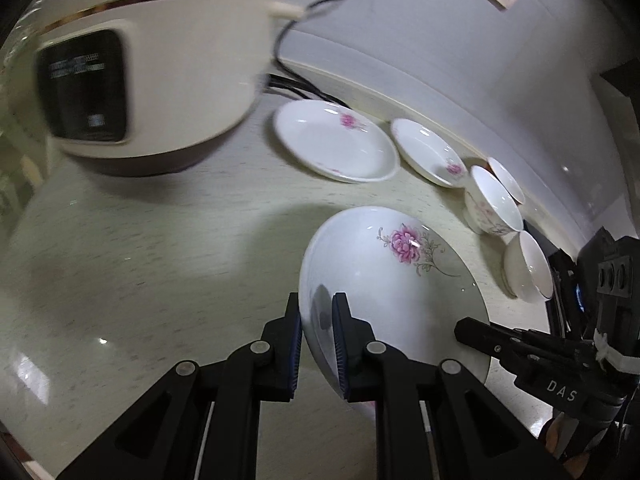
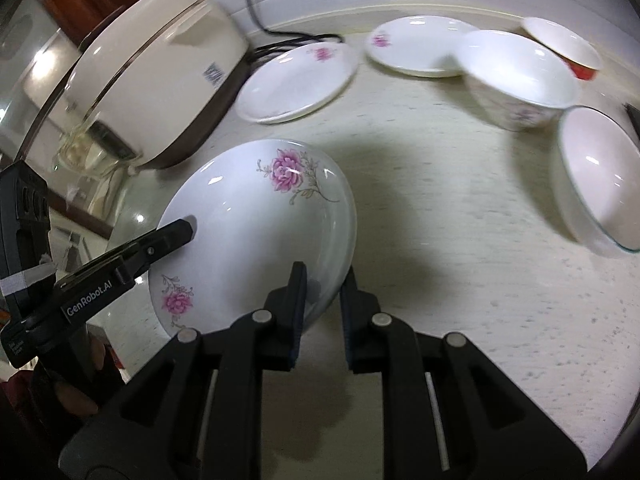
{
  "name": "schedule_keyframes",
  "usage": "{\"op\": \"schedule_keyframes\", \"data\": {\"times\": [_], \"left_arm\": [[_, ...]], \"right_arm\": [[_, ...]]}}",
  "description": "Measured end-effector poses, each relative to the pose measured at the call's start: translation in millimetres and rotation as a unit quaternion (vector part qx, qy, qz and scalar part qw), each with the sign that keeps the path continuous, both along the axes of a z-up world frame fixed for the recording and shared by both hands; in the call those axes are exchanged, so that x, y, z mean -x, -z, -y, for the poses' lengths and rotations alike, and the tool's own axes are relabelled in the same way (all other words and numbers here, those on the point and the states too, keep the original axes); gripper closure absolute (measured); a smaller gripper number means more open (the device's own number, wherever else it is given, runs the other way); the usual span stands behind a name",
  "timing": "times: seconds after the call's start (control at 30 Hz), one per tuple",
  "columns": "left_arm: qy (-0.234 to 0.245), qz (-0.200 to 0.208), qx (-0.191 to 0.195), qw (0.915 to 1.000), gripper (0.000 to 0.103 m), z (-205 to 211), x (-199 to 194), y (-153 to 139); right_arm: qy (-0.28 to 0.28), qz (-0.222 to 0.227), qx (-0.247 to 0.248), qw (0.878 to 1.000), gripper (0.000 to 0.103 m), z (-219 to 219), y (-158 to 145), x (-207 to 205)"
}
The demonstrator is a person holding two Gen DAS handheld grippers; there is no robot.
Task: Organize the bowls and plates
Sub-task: 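Carry the plate beside the rice cooker, lower it and open both grippers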
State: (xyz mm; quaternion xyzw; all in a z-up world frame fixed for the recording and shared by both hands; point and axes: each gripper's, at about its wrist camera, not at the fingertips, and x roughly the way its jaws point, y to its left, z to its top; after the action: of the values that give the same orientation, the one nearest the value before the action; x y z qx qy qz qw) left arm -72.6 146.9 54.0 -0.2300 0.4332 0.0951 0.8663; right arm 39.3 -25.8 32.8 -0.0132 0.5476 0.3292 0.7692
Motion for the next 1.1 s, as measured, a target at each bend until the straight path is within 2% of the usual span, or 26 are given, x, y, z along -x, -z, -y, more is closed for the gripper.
{"op": "schedule_keyframes", "data": {"times": [0.33, 0.63, 0.87, 1.1], "left_arm": [[-0.086, -0.002, 0.009, 0.9962, 0.088, -50.4, 52.4, 2.3], [-0.156, -0.017, 0.018, 0.9875, 0.088, -89.4, 92.0, 17.8], [-0.194, -0.024, 0.020, 0.9805, 0.088, -111.3, 105.2, 25.9], [-0.217, -0.035, 0.017, 0.9755, 0.087, -122.5, 122.8, 30.9]], "right_arm": [[-0.101, 0.006, 0.008, 0.995, 0.082, -73.5, 1.7, 31.3], [-0.174, 0.007, 0.023, 0.984, 0.082, -136.0, 15.1, 50.2], [-0.208, 0.013, 0.031, 0.978, 0.081, -172.0, 18.9, 61.8], [-0.226, 0.007, 0.035, 0.973, 0.081, -189.7, 23.9, 64.6]]}}
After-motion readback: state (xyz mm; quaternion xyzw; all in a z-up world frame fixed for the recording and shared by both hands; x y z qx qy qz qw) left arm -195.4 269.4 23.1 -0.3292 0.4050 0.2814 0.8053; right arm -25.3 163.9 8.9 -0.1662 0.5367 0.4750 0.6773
